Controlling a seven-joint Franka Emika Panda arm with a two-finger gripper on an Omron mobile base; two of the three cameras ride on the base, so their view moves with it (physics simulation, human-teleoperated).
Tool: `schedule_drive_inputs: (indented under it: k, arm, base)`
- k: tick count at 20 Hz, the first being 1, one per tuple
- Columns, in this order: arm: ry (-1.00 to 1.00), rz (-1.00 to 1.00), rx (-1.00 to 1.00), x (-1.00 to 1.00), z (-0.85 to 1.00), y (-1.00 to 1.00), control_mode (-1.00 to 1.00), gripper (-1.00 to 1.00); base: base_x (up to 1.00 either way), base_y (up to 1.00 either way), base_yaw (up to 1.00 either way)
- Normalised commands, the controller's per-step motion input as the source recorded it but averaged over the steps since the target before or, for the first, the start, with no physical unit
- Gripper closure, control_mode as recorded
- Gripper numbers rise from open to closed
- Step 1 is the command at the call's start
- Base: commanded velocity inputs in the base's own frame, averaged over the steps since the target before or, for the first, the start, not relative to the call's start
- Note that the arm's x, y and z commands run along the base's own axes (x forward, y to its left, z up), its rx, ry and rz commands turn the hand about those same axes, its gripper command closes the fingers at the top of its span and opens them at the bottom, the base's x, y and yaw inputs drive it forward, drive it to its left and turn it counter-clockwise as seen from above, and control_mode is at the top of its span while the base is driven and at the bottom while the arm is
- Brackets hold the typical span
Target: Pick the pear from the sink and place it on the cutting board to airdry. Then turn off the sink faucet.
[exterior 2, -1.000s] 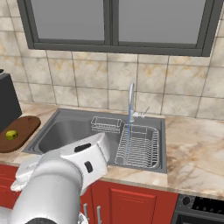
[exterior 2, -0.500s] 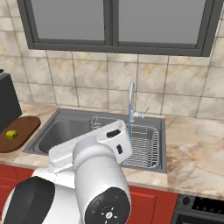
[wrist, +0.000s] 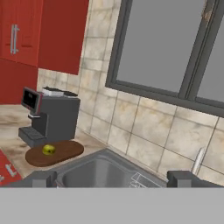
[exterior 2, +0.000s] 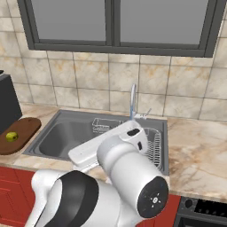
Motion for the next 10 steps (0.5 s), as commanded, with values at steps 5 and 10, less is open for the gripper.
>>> schedule_drive_inputs:
  k: [5,10]
  arm:
    - [-0.03,0.04,0.03,0.06,-0.14,-0.09,-1.00,-1.00]
    - [0.01,0.00,0.09,0.33,-0.13,-0.04,-1.00,-1.00]
  base:
    - [0.00,0.00,0.00]
    - [0.00,0.00,0.00]
